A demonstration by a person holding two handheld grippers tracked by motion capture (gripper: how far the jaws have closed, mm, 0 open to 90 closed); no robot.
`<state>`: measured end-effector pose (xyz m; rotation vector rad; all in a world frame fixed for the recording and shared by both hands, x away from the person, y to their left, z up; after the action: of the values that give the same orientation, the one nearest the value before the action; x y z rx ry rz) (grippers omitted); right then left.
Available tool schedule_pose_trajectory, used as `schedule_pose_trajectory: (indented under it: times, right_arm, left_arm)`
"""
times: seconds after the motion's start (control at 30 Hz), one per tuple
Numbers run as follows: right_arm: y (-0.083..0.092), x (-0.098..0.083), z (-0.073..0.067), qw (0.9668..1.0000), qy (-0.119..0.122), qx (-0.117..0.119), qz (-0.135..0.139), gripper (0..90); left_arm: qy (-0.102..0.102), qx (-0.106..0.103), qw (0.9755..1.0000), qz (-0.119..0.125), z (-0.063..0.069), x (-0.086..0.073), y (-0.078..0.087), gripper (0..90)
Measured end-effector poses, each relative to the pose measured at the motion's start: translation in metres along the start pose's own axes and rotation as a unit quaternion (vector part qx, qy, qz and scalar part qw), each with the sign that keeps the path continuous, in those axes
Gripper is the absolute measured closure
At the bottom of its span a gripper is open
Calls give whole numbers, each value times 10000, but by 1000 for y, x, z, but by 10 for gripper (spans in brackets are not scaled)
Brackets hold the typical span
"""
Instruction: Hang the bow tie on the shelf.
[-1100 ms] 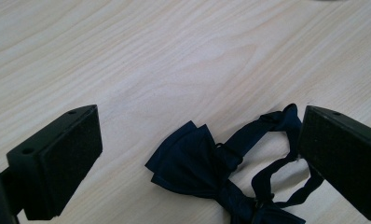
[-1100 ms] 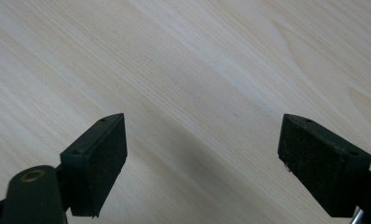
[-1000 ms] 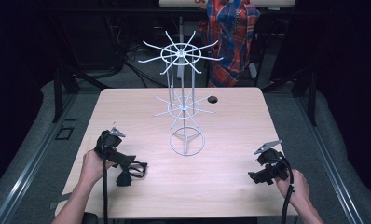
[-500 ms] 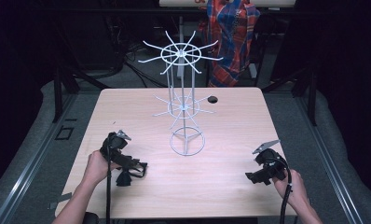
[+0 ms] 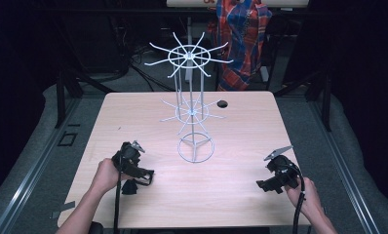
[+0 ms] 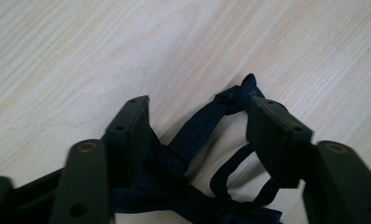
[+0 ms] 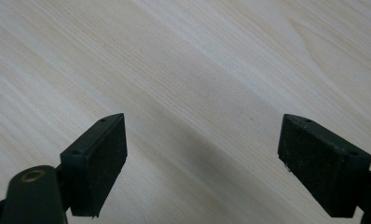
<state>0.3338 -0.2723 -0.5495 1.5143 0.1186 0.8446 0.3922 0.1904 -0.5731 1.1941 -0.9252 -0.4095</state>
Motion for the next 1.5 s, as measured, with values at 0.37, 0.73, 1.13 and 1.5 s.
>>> schedule_pose_trajectory:
  times: [0.37,0.73,1.13,1.5]
  right_arm:
    - [-1,0,0,9999,-105,58,10,152]
    - [-1,0,0,9999,-132,55,24,152]
    - [-1,0,0,9999,-114,75,-7,152]
    - [-1,0,-1,9999,-85,48,-44,152]
  left_arm:
    - [-137,-32,9997,-205,4,-2,-7,679]
    - [30,-236,9996,117,1,0,2,700]
    - [-226,-426,9985,-272,9,-1,-8,668]
    - [-425,-239,9974,-534,12,-2,-15,798]
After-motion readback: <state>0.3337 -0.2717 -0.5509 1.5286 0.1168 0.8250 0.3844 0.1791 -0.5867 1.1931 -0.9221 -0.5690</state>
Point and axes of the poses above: each handheld gripper's, and its own axes: y roughly backward along the jaws, x roughly out of its top, z roughly to its right, the point moved 4 cm from there along -y, roughly forward along the jaws, and after that the axes turned 5 degrees about -x, right-handed, at the moved point
